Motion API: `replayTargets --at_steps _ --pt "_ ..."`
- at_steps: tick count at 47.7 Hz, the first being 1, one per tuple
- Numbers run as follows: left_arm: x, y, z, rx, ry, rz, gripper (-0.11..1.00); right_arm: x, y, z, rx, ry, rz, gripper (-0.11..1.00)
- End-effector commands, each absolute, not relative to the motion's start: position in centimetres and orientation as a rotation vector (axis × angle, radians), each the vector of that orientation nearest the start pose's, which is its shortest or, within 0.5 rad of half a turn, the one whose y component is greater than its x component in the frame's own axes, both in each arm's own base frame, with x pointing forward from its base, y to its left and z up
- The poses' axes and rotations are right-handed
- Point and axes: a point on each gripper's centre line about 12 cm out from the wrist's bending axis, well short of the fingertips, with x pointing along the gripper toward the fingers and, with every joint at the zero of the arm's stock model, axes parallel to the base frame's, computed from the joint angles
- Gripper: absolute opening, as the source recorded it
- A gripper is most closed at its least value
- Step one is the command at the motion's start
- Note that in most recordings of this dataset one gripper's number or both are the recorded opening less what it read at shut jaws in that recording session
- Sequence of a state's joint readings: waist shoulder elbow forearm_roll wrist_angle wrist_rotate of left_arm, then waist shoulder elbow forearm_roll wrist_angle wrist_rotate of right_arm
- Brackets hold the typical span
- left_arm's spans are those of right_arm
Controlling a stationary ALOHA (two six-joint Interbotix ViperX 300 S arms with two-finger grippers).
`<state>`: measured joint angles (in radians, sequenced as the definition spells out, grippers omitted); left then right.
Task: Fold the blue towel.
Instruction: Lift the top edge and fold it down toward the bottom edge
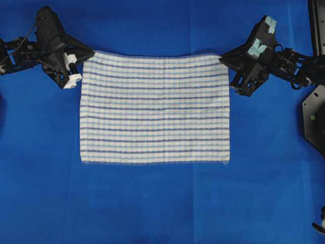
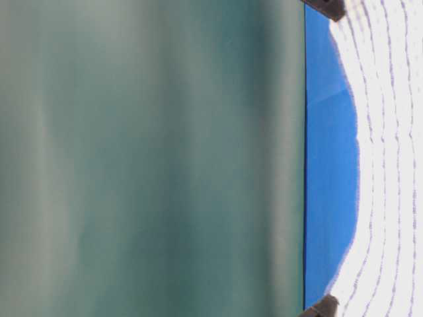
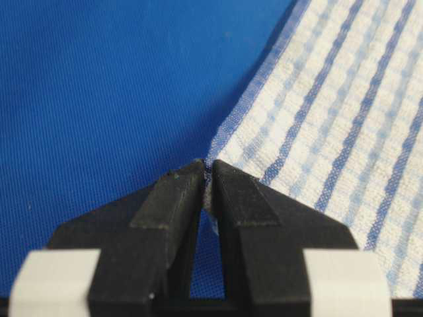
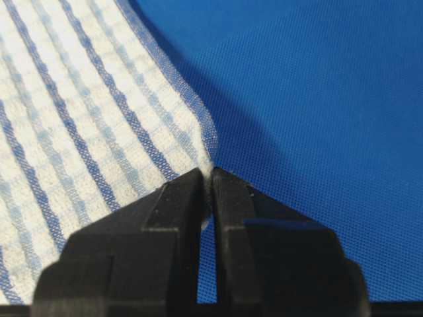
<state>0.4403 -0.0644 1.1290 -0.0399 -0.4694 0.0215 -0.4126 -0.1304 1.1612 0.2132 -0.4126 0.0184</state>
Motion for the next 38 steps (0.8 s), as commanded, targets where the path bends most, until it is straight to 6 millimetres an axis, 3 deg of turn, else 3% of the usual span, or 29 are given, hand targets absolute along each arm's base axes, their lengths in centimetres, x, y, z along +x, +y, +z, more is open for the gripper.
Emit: replayTargets --at_steps 1,9,21,38 --pt "25.9 12.1 11.5 -0.122 0.534 0.437 0.04 24.4 -11.8 11.8 0.304 0.531 -0.545 0.05" --pt "26.0 11.7 12.4 -0.115 0.518 0.425 0.04 24.2 -11.6 13.1 0.303 0.504 -0.536 0.05" --pt "26.2 11.0 12.6 -0.113 0.524 0.403 0.04 24.2 -11.3 13.1 0.308 0.518 -0.528 0.05" --pt "26.4 6.6 15.4 -0.09 0.459 0.257 0.04 23.8 -8.5 15.5 0.341 0.482 -0.444 0.05"
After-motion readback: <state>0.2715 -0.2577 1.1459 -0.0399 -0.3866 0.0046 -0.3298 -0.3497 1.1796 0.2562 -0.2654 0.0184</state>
